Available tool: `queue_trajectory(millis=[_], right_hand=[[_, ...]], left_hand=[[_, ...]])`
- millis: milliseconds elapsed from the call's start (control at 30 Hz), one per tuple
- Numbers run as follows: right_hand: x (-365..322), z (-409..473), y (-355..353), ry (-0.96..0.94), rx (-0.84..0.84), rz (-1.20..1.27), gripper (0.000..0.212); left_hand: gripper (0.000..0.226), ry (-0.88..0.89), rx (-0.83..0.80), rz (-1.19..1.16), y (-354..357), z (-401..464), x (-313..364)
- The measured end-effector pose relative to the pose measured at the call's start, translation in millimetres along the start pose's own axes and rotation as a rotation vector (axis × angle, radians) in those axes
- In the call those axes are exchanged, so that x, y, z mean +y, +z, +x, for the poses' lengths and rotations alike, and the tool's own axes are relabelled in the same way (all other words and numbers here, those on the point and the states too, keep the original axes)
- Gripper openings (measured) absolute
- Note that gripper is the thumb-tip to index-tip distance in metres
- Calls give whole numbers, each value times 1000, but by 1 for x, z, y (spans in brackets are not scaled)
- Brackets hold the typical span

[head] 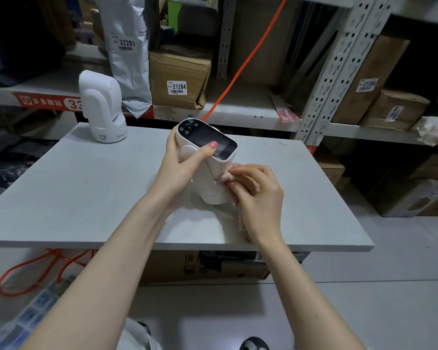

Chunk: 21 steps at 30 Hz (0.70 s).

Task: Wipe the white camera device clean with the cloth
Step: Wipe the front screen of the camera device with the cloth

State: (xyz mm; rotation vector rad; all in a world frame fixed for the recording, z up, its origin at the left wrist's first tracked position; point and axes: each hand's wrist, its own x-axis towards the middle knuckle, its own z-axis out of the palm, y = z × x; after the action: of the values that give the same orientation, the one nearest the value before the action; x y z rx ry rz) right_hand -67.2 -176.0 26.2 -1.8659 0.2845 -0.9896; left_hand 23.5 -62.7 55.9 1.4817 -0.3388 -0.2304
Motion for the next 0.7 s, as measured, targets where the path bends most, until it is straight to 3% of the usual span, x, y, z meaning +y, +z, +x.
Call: queue_trajectory(millis=[67, 267, 700], right_hand=[[0, 2, 0, 48, 15, 20, 21], [2, 4, -3, 153, 77, 65, 25], [-8, 19, -11, 331, 129, 268, 14]], left_hand=[[58, 23, -33, 39, -3, 0, 1], [89, 27, -97, 94, -6, 4, -2], [88, 127, -386, 118, 2, -2, -7]])
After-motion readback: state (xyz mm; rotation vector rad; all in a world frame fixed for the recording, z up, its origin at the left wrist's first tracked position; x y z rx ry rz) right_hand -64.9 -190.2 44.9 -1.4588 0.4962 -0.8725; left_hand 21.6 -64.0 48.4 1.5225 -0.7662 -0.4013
